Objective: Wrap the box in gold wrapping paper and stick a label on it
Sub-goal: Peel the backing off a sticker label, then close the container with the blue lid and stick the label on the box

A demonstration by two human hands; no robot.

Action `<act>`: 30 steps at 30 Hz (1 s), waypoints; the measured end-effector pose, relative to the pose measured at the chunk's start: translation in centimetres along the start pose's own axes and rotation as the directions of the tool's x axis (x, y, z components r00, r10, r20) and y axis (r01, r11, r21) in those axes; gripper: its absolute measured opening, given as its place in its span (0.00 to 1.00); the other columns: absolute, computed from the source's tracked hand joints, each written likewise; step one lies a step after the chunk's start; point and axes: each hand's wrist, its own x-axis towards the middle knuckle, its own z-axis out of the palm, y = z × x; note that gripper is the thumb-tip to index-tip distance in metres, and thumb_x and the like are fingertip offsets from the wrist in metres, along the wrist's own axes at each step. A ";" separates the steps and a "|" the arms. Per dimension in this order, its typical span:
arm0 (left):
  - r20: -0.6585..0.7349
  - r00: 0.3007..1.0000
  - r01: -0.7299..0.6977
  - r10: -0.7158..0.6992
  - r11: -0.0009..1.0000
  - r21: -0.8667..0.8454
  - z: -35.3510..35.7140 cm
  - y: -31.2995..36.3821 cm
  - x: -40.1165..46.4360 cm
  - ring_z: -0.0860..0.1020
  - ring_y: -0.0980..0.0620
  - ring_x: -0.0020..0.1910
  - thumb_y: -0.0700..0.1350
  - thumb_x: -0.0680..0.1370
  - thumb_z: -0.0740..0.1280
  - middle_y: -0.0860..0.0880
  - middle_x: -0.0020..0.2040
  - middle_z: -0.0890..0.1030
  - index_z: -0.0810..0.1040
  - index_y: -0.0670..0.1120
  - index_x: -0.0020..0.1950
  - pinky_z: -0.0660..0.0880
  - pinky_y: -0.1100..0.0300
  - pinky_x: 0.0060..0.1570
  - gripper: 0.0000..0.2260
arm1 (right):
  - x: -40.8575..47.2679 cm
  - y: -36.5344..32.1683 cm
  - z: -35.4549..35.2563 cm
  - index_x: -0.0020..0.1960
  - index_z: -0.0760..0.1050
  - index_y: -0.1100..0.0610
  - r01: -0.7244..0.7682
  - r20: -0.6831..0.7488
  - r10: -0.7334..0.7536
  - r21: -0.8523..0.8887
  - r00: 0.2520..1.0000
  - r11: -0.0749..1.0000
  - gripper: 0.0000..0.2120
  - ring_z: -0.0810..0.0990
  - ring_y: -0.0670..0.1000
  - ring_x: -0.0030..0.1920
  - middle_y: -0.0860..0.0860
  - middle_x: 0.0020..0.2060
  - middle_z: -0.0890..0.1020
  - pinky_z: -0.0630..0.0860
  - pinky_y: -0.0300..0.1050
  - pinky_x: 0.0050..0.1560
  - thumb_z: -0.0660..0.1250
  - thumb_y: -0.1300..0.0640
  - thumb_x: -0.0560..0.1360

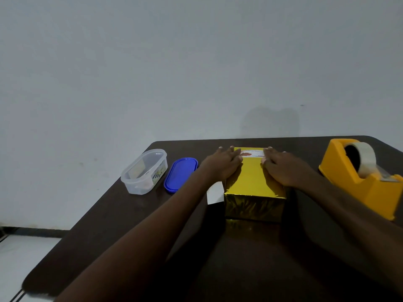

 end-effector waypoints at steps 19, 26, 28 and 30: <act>-0.135 0.917 0.399 -0.376 0.882 0.250 -1.8 -6.6 -4.8 0.76 0.49 0.46 0.56 0.73 0.72 0.45 0.50 0.80 0.76 0.42 0.55 0.73 0.57 0.45 0.21 | 1.2 -13.1 -1.2 0.66 0.71 0.63 -0.066 0.080 0.002 0.807 0.997 0.586 0.19 0.84 0.59 0.47 0.62 0.53 0.80 0.83 0.54 0.46 0.66 0.54 0.79; -0.417 0.818 0.437 -0.395 0.900 0.005 -5.4 -8.5 -6.8 0.77 0.45 0.41 0.47 0.73 0.70 0.47 0.37 0.74 0.70 0.44 0.39 0.71 0.58 0.37 0.12 | 2.9 -16.5 -0.1 0.74 0.61 0.63 -0.350 0.362 0.042 0.856 0.931 0.381 0.25 0.79 0.67 0.56 0.70 0.62 0.74 0.80 0.57 0.48 0.63 0.55 0.81; -0.381 0.804 0.453 -0.457 0.885 -0.106 -6.7 -9.8 -7.7 0.75 0.48 0.36 0.46 0.72 0.70 0.48 0.32 0.73 0.68 0.44 0.34 0.69 0.60 0.31 0.13 | 3.4 -17.7 0.7 0.74 0.62 0.62 -0.388 0.401 0.070 0.806 0.914 0.448 0.24 0.80 0.66 0.55 0.69 0.63 0.73 0.81 0.58 0.50 0.63 0.58 0.81; -0.331 0.777 0.456 -0.535 0.841 -0.291 -7.8 -10.9 -8.6 0.72 0.51 0.33 0.44 0.72 0.70 0.49 0.30 0.71 0.66 0.44 0.33 0.66 0.62 0.28 0.14 | 3.6 -18.8 1.5 0.74 0.61 0.63 -0.406 0.428 0.082 0.754 0.900 0.517 0.25 0.81 0.65 0.53 0.69 0.63 0.74 0.82 0.55 0.46 0.63 0.58 0.81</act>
